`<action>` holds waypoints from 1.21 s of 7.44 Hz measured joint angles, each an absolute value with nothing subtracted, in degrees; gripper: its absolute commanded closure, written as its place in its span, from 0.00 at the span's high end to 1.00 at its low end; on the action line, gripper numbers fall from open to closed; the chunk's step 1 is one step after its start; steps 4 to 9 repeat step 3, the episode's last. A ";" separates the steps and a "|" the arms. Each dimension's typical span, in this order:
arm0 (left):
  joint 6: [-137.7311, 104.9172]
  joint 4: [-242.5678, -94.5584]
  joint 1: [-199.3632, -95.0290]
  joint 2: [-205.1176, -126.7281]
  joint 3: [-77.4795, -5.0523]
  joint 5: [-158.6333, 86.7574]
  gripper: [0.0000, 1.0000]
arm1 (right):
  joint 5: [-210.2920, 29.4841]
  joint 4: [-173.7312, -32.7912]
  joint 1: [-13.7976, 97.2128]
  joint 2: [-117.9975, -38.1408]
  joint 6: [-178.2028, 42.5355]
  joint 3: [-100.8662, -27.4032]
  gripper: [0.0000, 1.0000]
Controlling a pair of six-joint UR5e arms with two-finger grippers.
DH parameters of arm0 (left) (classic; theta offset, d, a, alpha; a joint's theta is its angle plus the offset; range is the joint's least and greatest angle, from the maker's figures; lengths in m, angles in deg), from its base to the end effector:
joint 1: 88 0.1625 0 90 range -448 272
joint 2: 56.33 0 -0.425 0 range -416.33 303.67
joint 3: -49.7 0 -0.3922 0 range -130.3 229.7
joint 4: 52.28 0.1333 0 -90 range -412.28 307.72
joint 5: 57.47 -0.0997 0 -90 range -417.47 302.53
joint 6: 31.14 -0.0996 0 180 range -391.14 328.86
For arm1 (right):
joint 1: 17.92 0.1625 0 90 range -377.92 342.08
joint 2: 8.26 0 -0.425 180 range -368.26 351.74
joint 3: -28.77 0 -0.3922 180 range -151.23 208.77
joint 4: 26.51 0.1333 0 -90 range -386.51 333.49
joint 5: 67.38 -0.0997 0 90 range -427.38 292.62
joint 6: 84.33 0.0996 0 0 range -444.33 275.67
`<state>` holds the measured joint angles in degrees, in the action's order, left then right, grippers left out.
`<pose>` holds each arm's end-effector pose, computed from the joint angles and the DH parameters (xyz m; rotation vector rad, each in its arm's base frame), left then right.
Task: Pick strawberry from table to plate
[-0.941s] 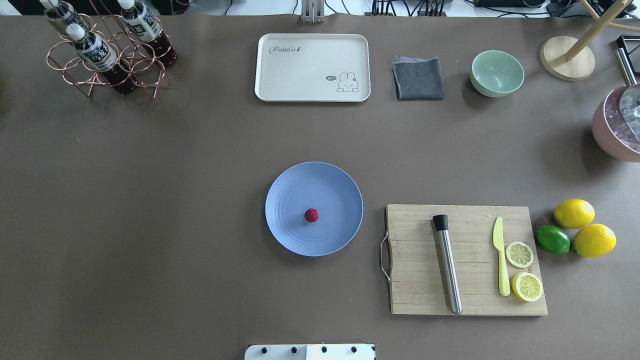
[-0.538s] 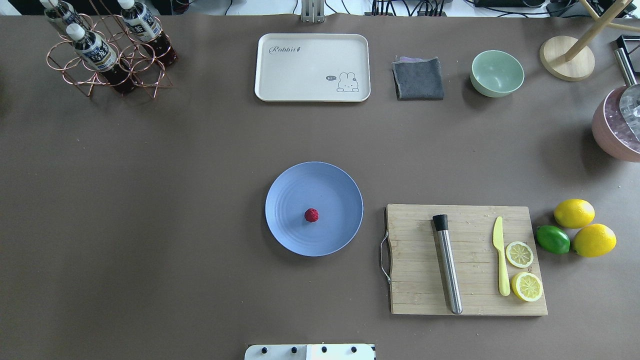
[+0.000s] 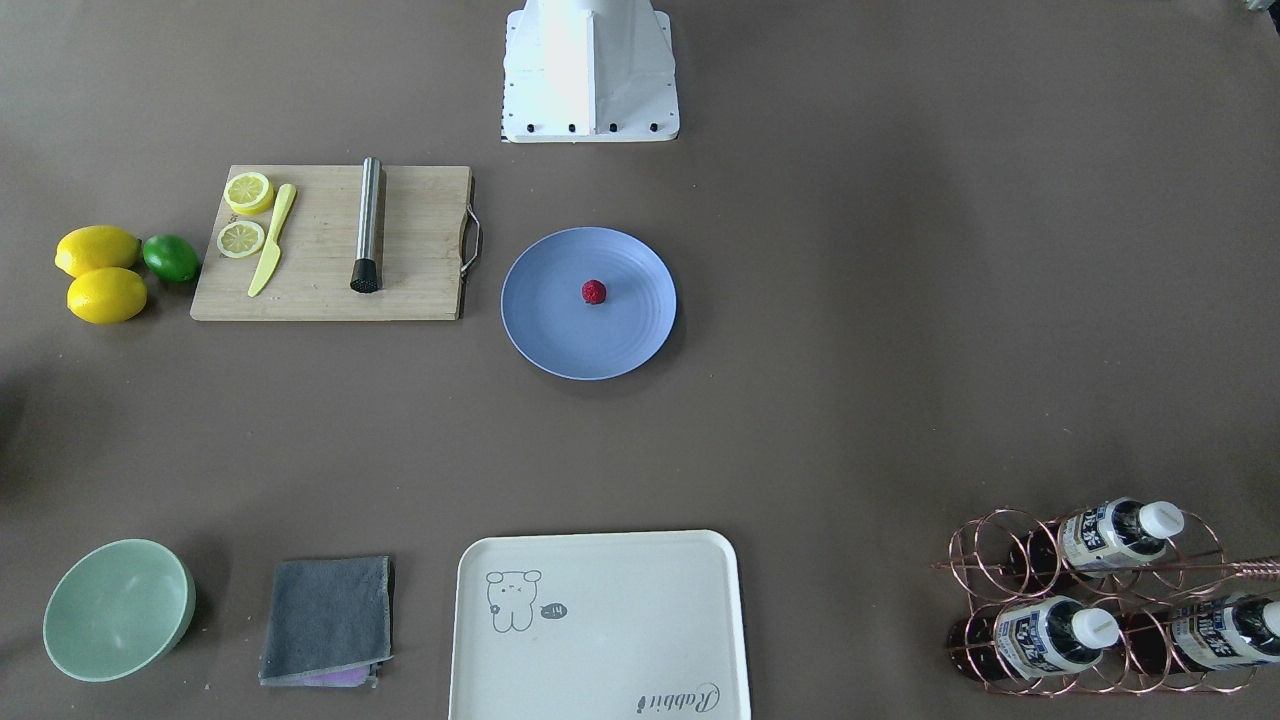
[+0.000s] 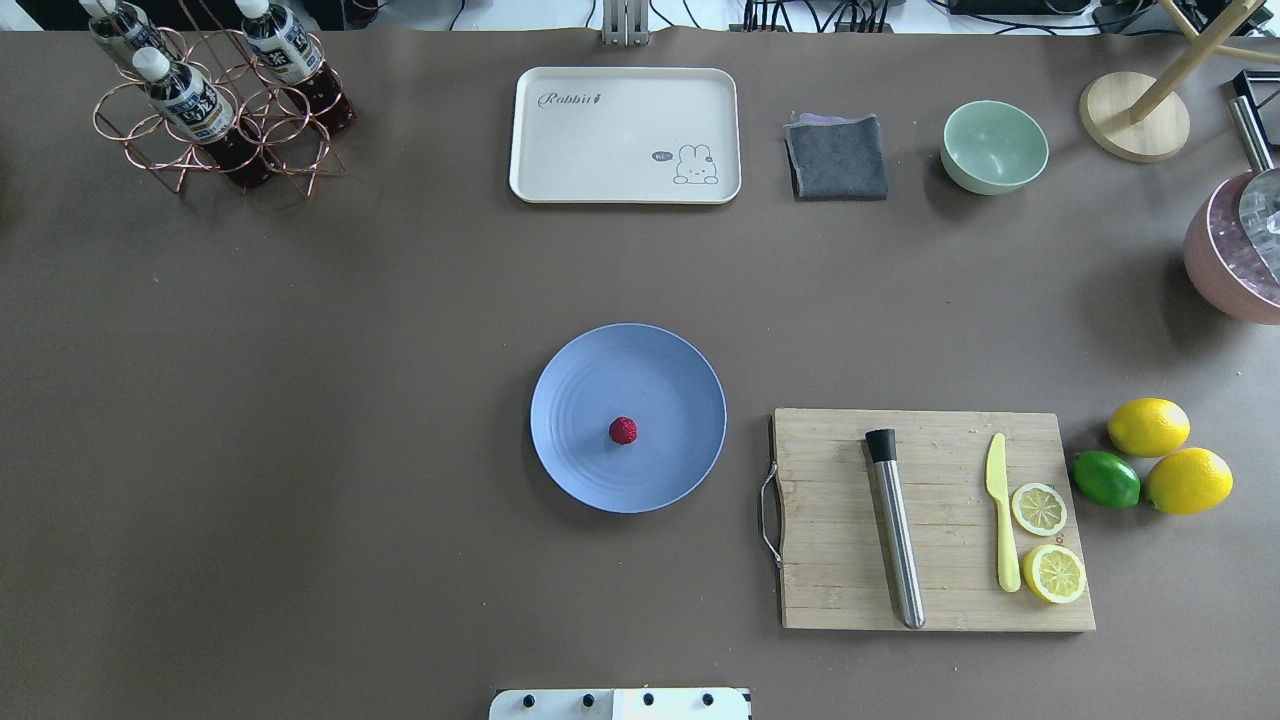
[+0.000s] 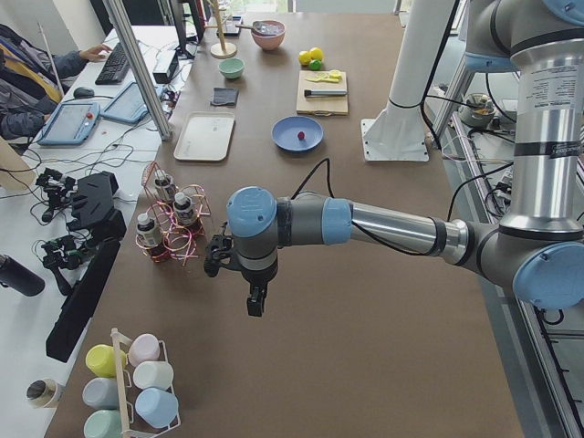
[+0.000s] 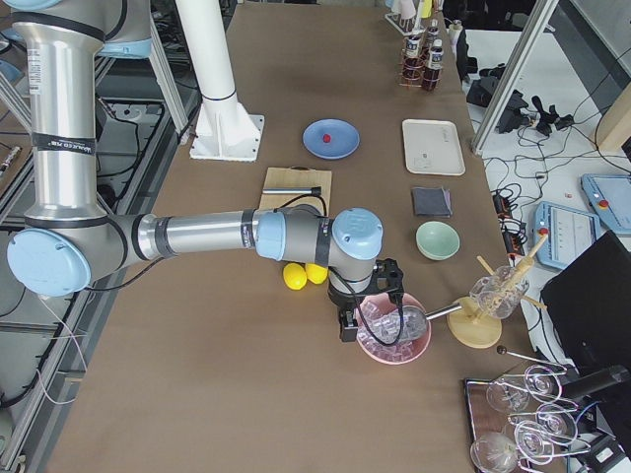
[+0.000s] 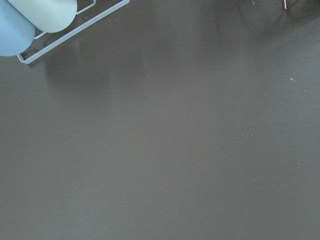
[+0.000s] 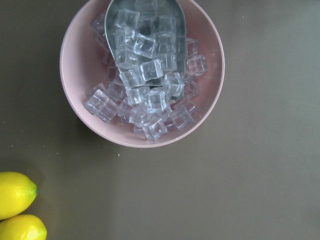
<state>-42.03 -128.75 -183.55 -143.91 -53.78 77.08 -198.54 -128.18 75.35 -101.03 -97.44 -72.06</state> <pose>-0.1080 -0.4552 0.5871 0.0707 0.7755 0.0717 0.0940 -0.4580 0.6131 0.0427 -0.7200 -0.1416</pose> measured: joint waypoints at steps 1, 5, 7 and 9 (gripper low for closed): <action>-42.04 -128.75 -183.54 -143.89 -53.81 77.09 0.97 | -198.47 -128.20 75.20 -101.00 -97.43 -72.12 1.00; -42.09 -128.86 -183.54 -143.38 -53.89 77.09 0.97 | -198.45 -128.20 75.16 -100.99 -97.43 -72.19 1.00; -42.09 -128.86 -183.54 -143.38 -53.89 77.09 0.97 | -198.45 -128.20 75.16 -100.99 -97.43 -72.19 1.00; -42.09 -128.86 -183.54 -143.38 -53.89 77.09 0.97 | -198.45 -128.20 75.16 -100.99 -97.43 -72.19 1.00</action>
